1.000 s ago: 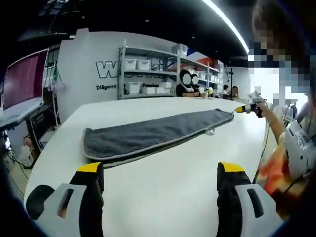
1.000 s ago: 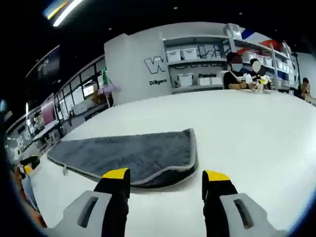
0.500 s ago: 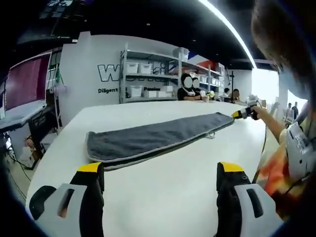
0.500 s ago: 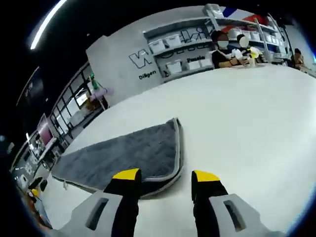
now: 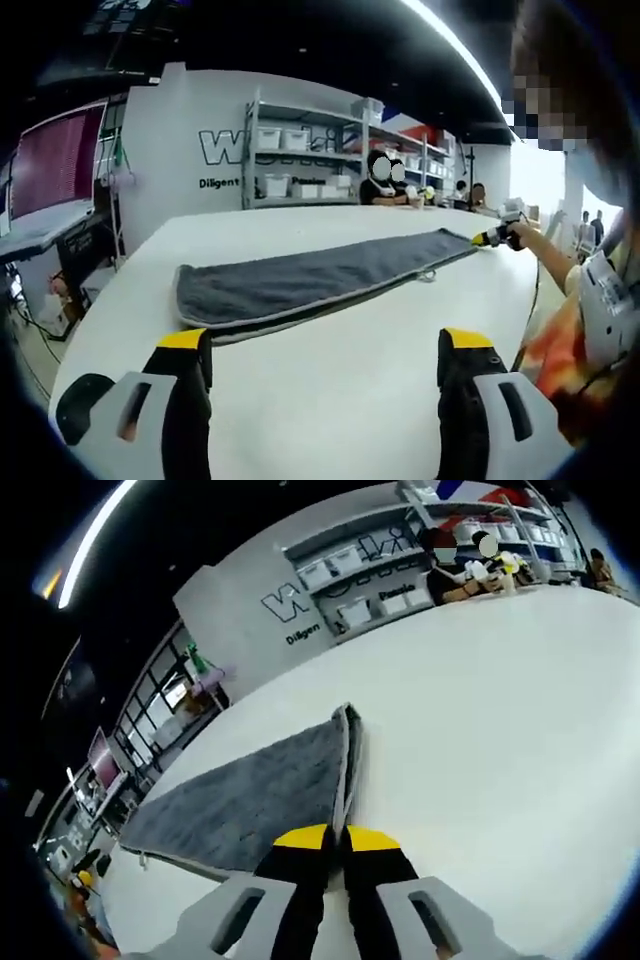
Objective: Fold the towel on the table until its edges align and the towel forms a compact rectangular stack.
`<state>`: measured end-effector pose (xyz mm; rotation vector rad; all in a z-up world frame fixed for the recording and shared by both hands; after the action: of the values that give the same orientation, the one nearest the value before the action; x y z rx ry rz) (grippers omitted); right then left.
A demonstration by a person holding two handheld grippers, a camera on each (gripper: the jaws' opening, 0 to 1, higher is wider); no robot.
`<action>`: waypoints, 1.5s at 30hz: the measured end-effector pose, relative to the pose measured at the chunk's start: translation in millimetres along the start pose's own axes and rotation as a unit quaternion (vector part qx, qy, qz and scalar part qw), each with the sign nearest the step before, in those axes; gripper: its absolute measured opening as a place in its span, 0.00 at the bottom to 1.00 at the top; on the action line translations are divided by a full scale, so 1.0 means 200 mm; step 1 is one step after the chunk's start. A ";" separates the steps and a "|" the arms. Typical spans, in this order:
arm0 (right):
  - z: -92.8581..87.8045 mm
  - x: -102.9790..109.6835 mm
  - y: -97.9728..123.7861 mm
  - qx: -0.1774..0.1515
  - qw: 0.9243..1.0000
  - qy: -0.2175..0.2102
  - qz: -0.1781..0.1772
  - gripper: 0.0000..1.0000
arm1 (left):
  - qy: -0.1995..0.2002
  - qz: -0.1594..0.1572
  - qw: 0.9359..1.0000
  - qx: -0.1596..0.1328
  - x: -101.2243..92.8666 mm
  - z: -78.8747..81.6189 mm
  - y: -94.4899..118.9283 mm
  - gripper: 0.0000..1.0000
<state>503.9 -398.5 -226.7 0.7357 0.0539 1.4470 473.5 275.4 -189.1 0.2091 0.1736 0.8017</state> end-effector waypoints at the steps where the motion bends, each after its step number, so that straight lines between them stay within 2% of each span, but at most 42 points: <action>1: 0.00 0.01 0.00 -0.001 1.000 0.005 0.001 0.01 | 0.000 0.001 1.000 -0.001 0.00 0.00 0.00 0.92; 4: 0.01 0.03 0.00 -0.005 1.000 0.019 0.002 0.01 | -0.001 0.002 1.000 -0.004 0.00 0.01 0.01 0.92; 8: 0.03 0.08 0.02 -0.032 0.999 0.029 0.011 0.00 | -0.004 0.005 1.000 -0.007 -0.02 0.02 0.02 0.91; 10: 0.05 0.12 0.03 -0.051 0.997 0.049 0.012 0.00 | -0.005 0.006 1.000 -0.009 -0.02 0.02 0.03 0.91; 17: 0.08 0.29 0.07 -0.067 0.992 0.106 0.001 0.00 | -0.004 0.004 1.000 -0.008 -0.01 0.02 0.03 0.91; 18: 0.14 0.11 0.09 -0.068 0.992 0.110 0.002 0.00 | -0.004 0.003 1.000 -0.007 -0.01 0.02 0.03 0.91; 20: 0.17 0.11 0.10 -0.072 0.989 0.130 0.002 0.00 | -0.005 0.003 1.000 -0.007 -0.01 0.02 0.03 0.91; 21: 0.18 0.13 0.10 -0.073 0.987 0.142 0.002 0.00 | -0.005 0.004 1.000 -0.007 -0.01 0.02 0.03 0.91; 22: 0.14 0.21 0.09 -0.073 0.986 0.153 0.004 0.00 | -0.005 0.005 1.000 -0.005 -0.01 0.01 0.03 0.91; 26: 0.16 0.31 0.10 -0.074 0.980 0.182 0.021 0.00 | -0.005 0.006 1.000 0.004 -0.01 0.00 0.01 0.92; 30: 0.16 0.37 0.08 -0.074 0.976 0.200 0.043 0.00 | -0.006 0.001 1.000 0.002 -0.02 0.01 0.02 0.92; 38: 0.18 0.53 0.05 -0.069 0.962 0.252 0.084 0.00 | -0.008 0.008 1.000 -0.002 -0.03 0.01 0.03 0.91; 45: 0.19 0.67 0.03 -0.067 0.953 0.270 0.123 0.00 | -0.010 0.003 1.000 -0.002 -0.03 0.01 0.04 0.91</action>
<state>538.6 -294.0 -142.3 0.2225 0.2902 1.8397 464.8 275.5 -184.2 0.2140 0.1526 0.8057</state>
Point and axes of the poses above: the point that each gripper's makers call its tool centre point, and the gripper's own axes: y roughly backward along the fingers, x roughly to its left, z roughly out of its top, the point moved 10 cm from there along y, roughly backward along the fingers, and after that the axes turned 7 degrees about -z, right-handed, at the moved point
